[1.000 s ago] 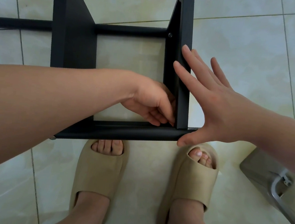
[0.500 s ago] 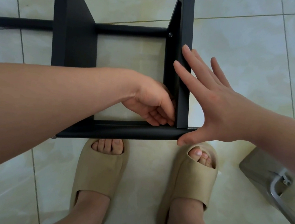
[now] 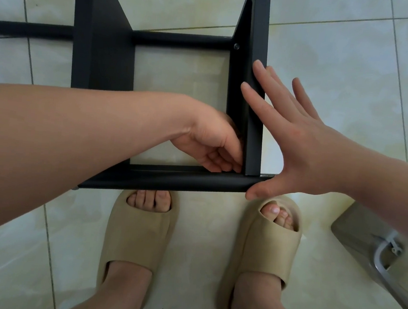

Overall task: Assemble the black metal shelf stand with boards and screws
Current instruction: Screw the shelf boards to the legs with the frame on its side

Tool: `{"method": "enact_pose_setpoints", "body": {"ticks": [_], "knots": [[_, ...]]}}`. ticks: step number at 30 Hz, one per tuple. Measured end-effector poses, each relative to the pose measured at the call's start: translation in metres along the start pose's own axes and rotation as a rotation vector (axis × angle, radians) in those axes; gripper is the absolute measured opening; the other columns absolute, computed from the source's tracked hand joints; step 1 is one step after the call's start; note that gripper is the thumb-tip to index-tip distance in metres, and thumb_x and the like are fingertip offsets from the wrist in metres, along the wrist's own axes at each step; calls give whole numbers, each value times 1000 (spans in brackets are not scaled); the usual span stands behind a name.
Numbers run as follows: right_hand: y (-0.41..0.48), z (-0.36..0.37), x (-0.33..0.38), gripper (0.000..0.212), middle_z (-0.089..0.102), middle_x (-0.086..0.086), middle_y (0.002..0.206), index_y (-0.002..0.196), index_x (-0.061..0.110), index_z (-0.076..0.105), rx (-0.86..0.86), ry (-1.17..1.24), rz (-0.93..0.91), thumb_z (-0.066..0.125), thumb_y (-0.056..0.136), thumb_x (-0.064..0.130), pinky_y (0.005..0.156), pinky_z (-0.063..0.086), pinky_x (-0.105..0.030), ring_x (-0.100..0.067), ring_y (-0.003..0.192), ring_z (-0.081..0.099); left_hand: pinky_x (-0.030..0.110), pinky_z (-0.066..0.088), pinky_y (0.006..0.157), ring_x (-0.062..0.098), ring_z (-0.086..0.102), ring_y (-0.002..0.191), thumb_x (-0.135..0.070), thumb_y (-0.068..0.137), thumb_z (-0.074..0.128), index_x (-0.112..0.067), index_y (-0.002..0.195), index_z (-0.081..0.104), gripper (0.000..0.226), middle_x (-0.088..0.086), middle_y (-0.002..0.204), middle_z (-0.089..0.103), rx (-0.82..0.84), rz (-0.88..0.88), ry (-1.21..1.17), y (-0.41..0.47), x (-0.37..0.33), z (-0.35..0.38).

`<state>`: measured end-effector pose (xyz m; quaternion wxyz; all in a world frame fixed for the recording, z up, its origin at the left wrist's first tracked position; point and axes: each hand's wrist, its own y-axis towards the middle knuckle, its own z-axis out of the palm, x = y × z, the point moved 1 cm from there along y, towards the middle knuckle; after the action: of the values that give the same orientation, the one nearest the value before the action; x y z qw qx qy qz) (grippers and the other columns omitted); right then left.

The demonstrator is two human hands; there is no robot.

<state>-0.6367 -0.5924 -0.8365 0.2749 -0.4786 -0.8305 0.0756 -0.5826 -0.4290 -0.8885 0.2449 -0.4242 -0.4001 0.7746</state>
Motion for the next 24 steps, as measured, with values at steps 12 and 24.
{"method": "enact_pose_setpoints", "body": {"ticks": [12, 24], "knots": [[0, 1, 0, 142, -19, -12, 167, 162, 13, -4, -9, -2, -3, 57, 60, 90, 124, -11, -49, -25, 154, -18, 27, 54, 85, 21, 61, 90, 9, 92, 53, -4, 106, 62, 21, 17, 109, 61, 40, 22, -119, -2, -3, 1], [1, 2, -1, 142, -20, -11, 167, 162, 14, -5, -11, 5, -5, 58, 59, 90, 123, -12, -48, -24, 154, -20, 21, 50, 71, 10, 58, 67, -4, 93, 61, -11, 86, 66, 10, 0, 70, 67, -8, -28, -11, 0, -2, 0]]}}
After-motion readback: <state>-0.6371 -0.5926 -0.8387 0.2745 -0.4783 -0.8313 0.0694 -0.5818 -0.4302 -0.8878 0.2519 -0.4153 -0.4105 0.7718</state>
